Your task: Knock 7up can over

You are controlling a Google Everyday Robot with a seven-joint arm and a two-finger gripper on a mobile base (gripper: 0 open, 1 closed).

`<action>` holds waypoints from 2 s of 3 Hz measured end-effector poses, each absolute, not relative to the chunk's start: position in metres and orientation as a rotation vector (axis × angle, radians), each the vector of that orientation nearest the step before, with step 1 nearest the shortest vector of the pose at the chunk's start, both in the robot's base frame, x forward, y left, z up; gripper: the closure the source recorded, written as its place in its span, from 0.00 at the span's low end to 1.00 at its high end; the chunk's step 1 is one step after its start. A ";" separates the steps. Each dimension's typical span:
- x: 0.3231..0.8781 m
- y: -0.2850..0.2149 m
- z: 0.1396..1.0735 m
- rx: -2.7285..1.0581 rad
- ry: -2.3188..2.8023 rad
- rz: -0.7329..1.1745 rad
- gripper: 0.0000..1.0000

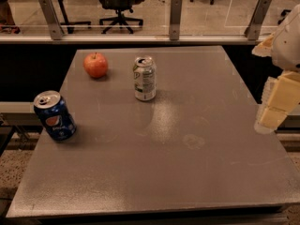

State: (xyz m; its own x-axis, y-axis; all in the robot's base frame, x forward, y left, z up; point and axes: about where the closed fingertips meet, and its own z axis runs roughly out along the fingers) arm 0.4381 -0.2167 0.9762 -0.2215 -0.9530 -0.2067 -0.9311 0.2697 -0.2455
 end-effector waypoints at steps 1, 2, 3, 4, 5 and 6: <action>0.438 -0.217 0.976 -1.724 2.231 -0.098 0.00; 0.444 -0.211 0.979 -1.681 2.197 -0.069 0.00; 0.460 -0.189 0.973 -1.652 2.127 0.021 0.00; 0.480 -0.164 0.963 -1.635 2.055 0.109 0.00; 0.503 -0.141 0.951 -1.601 1.995 0.184 0.00; 0.527 -0.115 0.942 -1.579 1.940 0.233 0.00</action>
Offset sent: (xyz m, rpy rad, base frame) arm 0.0152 0.0119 0.0008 0.1231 -0.0552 -0.0090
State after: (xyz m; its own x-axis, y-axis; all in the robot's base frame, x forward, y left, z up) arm 0.5272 -0.1151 0.9420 -0.0939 -0.8230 -0.5603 -0.9323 0.2701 -0.2406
